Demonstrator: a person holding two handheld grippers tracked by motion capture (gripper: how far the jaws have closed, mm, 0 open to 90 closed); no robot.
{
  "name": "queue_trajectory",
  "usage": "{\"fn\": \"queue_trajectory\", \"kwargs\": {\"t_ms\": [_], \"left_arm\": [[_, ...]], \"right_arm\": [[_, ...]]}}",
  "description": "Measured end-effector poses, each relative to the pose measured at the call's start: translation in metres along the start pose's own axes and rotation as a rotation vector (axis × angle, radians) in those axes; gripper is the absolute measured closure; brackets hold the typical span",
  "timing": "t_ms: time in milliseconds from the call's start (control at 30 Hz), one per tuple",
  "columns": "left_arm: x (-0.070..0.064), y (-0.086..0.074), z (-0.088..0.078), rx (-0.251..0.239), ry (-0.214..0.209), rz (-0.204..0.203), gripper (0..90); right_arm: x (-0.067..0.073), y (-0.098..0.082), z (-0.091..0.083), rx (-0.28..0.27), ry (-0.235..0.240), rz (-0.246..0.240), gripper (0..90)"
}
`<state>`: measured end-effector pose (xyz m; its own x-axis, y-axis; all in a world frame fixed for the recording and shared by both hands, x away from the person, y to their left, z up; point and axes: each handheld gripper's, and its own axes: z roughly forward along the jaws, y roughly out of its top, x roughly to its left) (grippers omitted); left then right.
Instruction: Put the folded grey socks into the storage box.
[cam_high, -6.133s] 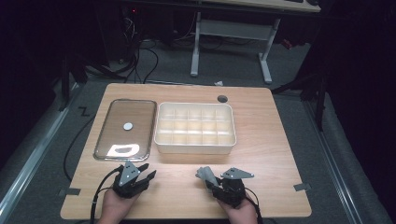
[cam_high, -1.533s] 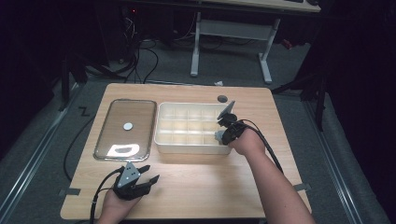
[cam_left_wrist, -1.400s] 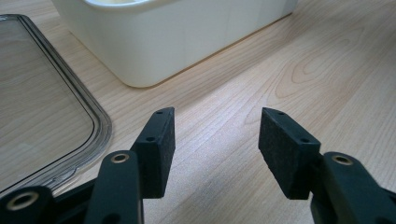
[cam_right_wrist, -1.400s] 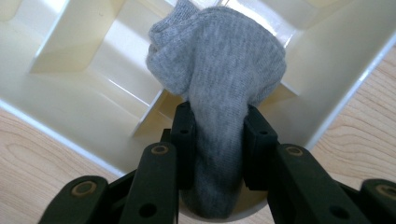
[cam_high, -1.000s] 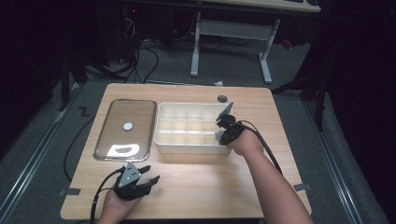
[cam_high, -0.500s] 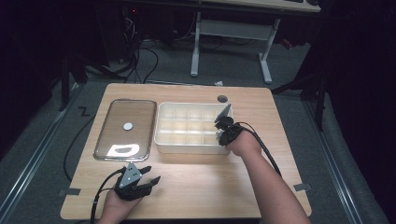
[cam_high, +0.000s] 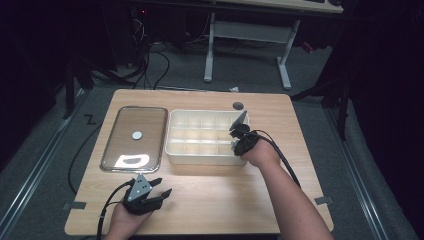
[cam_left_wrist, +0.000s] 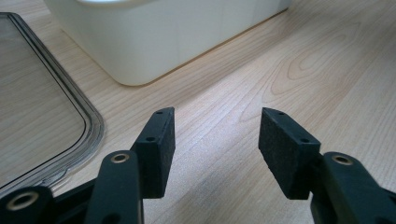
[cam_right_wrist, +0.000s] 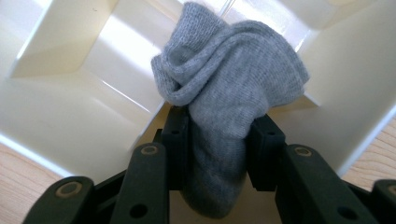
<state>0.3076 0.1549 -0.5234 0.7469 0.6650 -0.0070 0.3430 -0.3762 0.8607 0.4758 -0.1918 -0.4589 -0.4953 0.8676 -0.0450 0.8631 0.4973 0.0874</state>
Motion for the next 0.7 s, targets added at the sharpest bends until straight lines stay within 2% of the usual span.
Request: {"fn": "queue_trajectory", "kwargs": {"t_ms": [200,400,500,700], "left_arm": [[0.0,0.0,0.0,0.001,-0.001,0.0,46.4],[0.001,0.0,-0.001,0.0,-0.001,-0.002,46.5],[0.001,0.0,0.0,0.0,-0.001,-0.001,46.4],[0.0,0.0,0.0,0.0,-0.001,-0.001,46.5]], "right_arm": [[-0.001,0.001,-0.001,-0.002,0.002,-0.004,63.9],[-0.001,0.001,-0.005,-0.004,0.011,0.008,59.8],[-0.003,0.0,-0.008,-0.011,0.016,0.028,57.6],[-0.005,-0.003,-0.024,-0.045,0.04,0.027,54.8]]}}
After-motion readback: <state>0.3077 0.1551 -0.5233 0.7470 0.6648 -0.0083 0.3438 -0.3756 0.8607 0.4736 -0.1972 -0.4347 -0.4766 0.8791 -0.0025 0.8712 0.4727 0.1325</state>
